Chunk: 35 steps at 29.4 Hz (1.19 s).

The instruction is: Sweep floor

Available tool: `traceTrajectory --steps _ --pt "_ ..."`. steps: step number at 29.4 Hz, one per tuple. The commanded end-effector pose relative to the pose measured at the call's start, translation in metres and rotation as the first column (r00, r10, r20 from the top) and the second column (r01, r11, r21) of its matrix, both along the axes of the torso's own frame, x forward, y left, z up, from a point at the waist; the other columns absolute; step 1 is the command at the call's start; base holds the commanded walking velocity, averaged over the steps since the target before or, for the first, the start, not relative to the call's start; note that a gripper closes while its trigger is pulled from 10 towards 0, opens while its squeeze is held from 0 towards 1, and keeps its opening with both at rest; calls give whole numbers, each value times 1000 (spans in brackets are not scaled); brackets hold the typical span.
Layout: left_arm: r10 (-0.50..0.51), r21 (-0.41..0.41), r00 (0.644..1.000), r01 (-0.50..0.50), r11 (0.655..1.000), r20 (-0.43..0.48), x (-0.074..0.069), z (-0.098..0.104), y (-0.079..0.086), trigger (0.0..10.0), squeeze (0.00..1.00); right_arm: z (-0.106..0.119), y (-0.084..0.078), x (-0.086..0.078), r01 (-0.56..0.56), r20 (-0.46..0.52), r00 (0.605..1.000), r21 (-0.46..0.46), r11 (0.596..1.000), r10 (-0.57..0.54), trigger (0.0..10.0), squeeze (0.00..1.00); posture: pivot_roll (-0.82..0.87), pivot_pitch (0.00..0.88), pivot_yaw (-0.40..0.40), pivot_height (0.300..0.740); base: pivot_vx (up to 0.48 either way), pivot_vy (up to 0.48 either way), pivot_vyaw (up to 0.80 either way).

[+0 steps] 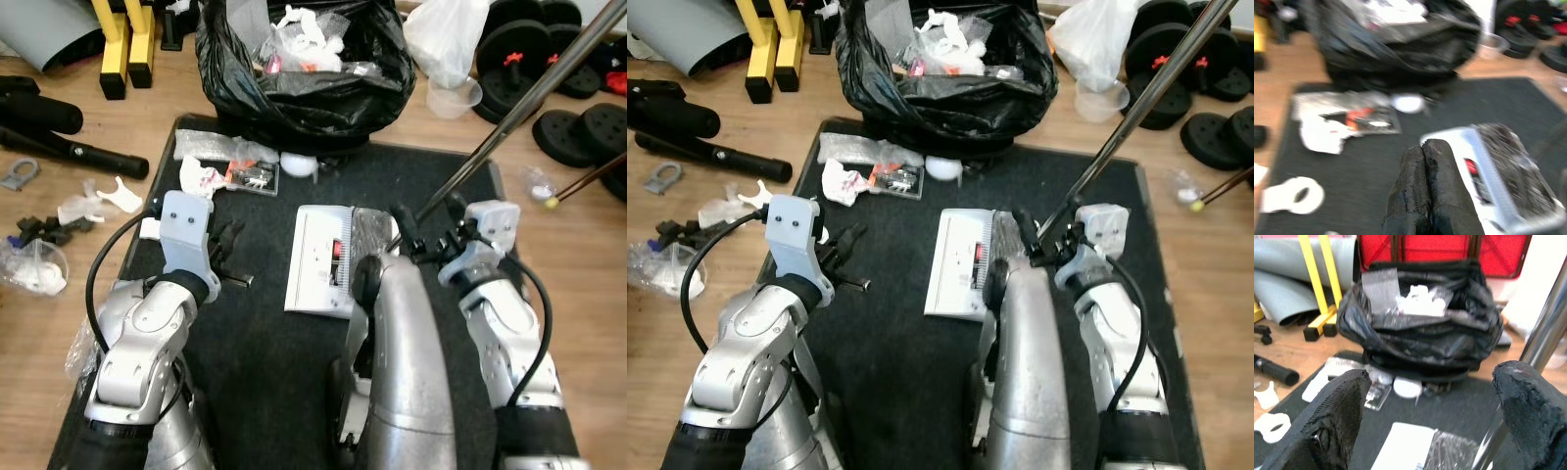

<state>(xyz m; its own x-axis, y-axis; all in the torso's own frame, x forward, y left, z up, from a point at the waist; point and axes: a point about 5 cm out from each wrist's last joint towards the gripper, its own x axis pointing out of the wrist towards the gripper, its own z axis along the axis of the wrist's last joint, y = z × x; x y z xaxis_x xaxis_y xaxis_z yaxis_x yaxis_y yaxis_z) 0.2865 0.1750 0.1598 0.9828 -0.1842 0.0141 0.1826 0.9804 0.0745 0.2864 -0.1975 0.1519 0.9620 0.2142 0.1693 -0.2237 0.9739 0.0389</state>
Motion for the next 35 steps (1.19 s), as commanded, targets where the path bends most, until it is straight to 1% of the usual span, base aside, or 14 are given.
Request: traceTrajectory --steps 1,2,3,5,6,7,9,10,13,18,21,25,30,35 --pt "55 11 998 -55 998 -4 0 -4 6 10000 0 -3 -5 -4 8 -21 1000 10 1000 -8 10000 0 -143 123 -148 381 0 0 0" --pt "124 10 992 -124 992 0 3 -3 21 10000 0 -2 -5 -4 -4 -19 1000 5 1000 4 10000 0 -144 112 -147 386 0 0 0" --pt "124 10 992 -124 992 0 3 -3 21 10000 0 -2 -5 -4 -4 -19 1000 5 1000 4 10000 0 -144 112 -147 386 0 0 0" --pt "285 -7 958 -285 958 -7 11 -1 58 10000 0 4 -4 1 -38 -5 999 -14 999 38 10000 0 -142 81 -142 396 0 0 0" --pt "285 -7 958 -285 958 -7 11 -1 58 10000 0 4 -4 1 -38 -5 999 -14 999 38 10000 0 -142 81 -142 396 0 0 0" --pt "335 -19 942 -335 942 -13 14 -1 71 10000 0 6 -2 3 -50 -1 999 -20 999 50 10000 0 -141 71 -139 401 0 0 0" --pt "335 -19 942 -335 942 -13 14 -1 71 10000 0 6 -2 3 -50 -1 999 -20 999 50 10000 0 -141 71 -139 401 0 0 0" --pt "365 -23 931 -365 931 -18 17 -2 77 10000 0 7 -1 4 -62 -4 998 -23 998 62 10000 0 -143 67 -135 406 0 0 0" --pt "406 -38 911 -409 912 -67 26 -15 84 10000 0 4 2 2 -89 -23 996 -23 996 88 10000 0 -151 31 -113 421 0 0 0" --pt "439 -43 889 -447 893 -134 31 -31 92 10000 0 -4 -4 0 -77 -49 996 -18 997 76 10000 0 -154 23 -103 441 0 0 0" --pt "468 -9 859 -480 877 -207 31 -47 99 10000 0 -12 -12 0 -54 -74 996 -23 998 52 10000 0 -146 20 -105 456 -295 0 0" --pt "470 -18 857 -485 874 -212 31 -50 101 10000 0 -13 -13 0 -51 -78 996 -27 998 48 10000 0 -144 16 -107 461 -471 0 0" --pt "485 -22 837 -506 862 -253 31 -65 108 10000 0 -14 -13 5 -55 -86 995 -31 998 52 10000 0 -155 5 -110 476 0 0 0" --pt "480 0 809 -510 860 -339 29 -86 108 10000 0 -23 -16 5 -45 -114 993 -35 998 40 10000 0 -158 1 -101 491 0 0 0"
